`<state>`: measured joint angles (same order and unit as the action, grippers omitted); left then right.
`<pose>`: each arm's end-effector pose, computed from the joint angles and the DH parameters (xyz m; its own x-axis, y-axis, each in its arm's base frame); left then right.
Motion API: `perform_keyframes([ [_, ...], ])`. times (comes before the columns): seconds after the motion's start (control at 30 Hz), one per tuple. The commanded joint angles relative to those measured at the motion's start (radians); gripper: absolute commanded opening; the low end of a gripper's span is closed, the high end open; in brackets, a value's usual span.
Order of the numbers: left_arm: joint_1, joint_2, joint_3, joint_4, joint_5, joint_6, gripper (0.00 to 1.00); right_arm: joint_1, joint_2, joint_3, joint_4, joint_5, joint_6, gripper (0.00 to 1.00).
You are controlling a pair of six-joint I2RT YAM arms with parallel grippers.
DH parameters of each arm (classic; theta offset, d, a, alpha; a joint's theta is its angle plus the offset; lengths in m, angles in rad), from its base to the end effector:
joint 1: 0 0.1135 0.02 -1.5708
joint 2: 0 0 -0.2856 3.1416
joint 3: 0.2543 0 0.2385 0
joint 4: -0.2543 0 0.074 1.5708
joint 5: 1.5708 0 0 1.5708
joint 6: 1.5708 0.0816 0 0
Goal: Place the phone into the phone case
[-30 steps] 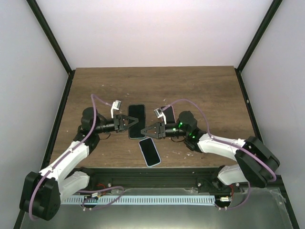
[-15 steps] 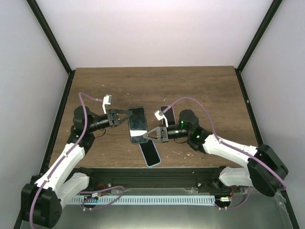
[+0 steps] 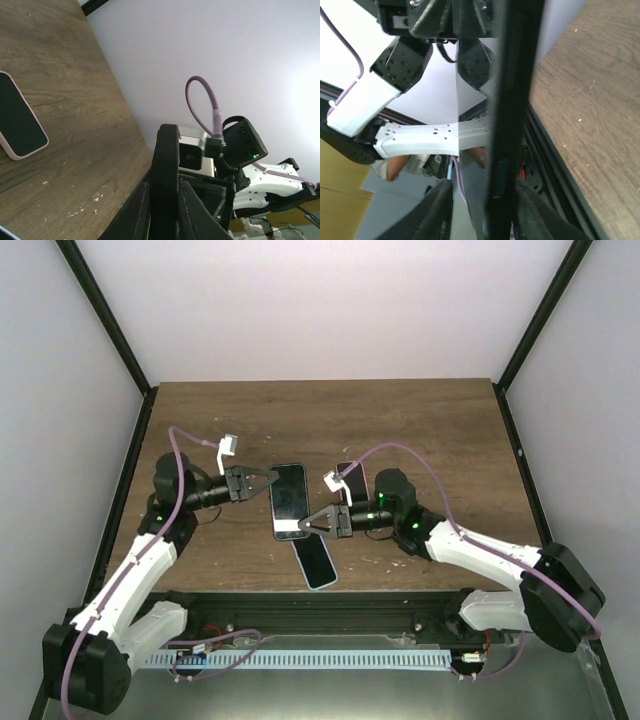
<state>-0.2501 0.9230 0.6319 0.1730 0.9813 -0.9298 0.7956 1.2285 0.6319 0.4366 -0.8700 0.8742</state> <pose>0.1814 -0.1163 0.3184 -0.8195 -0.2505 -0.5153 0.4690 0.2233 -0.8545 0.1471 0.2392 0.2823 -0.8299 -0.1403 -0.5400 -0.5488 0.0310 0.8354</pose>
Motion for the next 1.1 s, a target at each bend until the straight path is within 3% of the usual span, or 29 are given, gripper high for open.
perform_keyframes([
  [0.0, 0.006, 0.013, -0.003, 0.102, 0.055, -0.069, 0.0, 0.007, -0.037, 0.067, 0.014, 0.04, 0.024, 0.38],
  [0.17, 0.006, 0.01, -0.03, 0.169, 0.107, -0.131, 0.0, -0.006, -0.06, 0.102, 0.006, 0.13, 0.051, 0.54],
  [0.33, 0.005, 0.008, -0.051, 0.235, 0.154, -0.154, 0.0, -0.049, -0.042, 0.135, 0.024, 0.169, 0.1, 0.53],
  [0.6, 0.006, 0.025, -0.056, 0.205, 0.177, -0.109, 0.0, -0.086, 0.018, 0.173, 0.1, 0.161, 0.16, 0.3],
  [0.77, 0.006, 0.052, -0.057, 0.222, 0.203, -0.11, 0.0, -0.093, 0.033, 0.162, 0.149, 0.143, 0.188, 0.36],
  [0.93, 0.006, 0.052, -0.054, 0.188, 0.196, -0.082, 0.0, -0.101, 0.033, 0.123, 0.225, 0.128, 0.222, 0.1],
  [1.07, 0.006, 0.054, -0.037, 0.091, 0.165, -0.021, 0.01, -0.102, 0.046, 0.092, 0.251, 0.13, 0.23, 0.03],
])
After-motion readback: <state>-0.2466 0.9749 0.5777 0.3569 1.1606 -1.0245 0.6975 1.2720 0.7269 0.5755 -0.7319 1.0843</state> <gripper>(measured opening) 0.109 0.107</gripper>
